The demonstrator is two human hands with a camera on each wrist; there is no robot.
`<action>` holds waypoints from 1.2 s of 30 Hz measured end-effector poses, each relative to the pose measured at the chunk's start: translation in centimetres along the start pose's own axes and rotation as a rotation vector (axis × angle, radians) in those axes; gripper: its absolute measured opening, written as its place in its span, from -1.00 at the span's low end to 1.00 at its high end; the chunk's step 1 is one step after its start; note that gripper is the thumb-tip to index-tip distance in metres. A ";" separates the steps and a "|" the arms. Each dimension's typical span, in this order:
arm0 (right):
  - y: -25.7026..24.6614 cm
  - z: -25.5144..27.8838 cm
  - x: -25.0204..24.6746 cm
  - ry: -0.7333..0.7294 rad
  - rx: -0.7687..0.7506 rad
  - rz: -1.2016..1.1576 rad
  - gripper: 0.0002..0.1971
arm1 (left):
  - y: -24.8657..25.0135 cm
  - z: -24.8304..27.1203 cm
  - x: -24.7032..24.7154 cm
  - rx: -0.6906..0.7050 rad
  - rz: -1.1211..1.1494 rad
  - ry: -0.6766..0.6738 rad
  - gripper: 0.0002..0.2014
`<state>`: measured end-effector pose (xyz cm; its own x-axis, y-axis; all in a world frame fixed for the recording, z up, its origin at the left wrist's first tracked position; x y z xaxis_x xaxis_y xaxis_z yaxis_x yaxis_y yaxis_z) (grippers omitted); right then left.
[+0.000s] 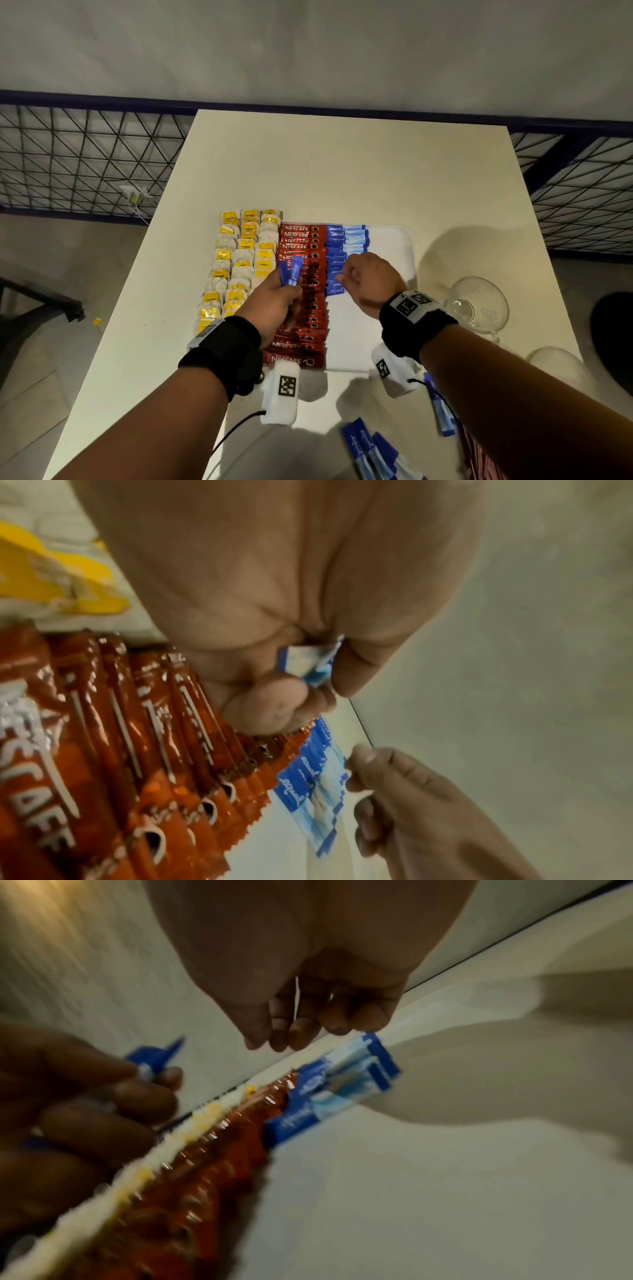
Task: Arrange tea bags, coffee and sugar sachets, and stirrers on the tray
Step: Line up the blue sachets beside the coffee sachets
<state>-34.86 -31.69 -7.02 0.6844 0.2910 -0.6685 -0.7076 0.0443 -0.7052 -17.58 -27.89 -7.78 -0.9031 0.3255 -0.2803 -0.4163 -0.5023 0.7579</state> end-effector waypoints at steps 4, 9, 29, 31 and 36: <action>-2.4 0.3 0.5 -0.101 0.015 -0.327 -0.76 | 1.0 0.1 2.2 0.066 -0.090 -0.126 -0.87; -2.2 0.5 0.0 -0.121 0.015 -0.419 -0.88 | 2.2 0.9 3.1 0.095 -0.233 -0.191 -0.76; -0.4 2.1 -0.1 -0.188 0.103 -0.427 -0.88 | 0.2 0.0 1.5 0.038 0.023 0.110 -0.79; 0.0 1.8 -0.5 -0.173 0.078 -0.239 -0.87 | -0.5 0.0 1.2 0.026 -0.022 0.155 -0.72; 1.4 0.4 0.0 -0.235 0.065 0.071 -0.85 | -1.7 -0.4 -0.6 0.006 -0.049 0.219 -0.77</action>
<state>-35.88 -31.24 -7.94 0.5787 0.5092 -0.6370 -0.7674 0.0756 -0.6367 -16.33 -27.57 -9.11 -0.8833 0.1676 -0.4378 -0.4605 -0.4853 0.7432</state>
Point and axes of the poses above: each hand's wrist, its own z-axis away from the middle knuckle, its own x-axis out of the palm, y = z × x, the point moved 8 cm from there along -z, towards the middle knuckle, and after that the axes turned 15 degrees about -z, right-handed, at the moved point
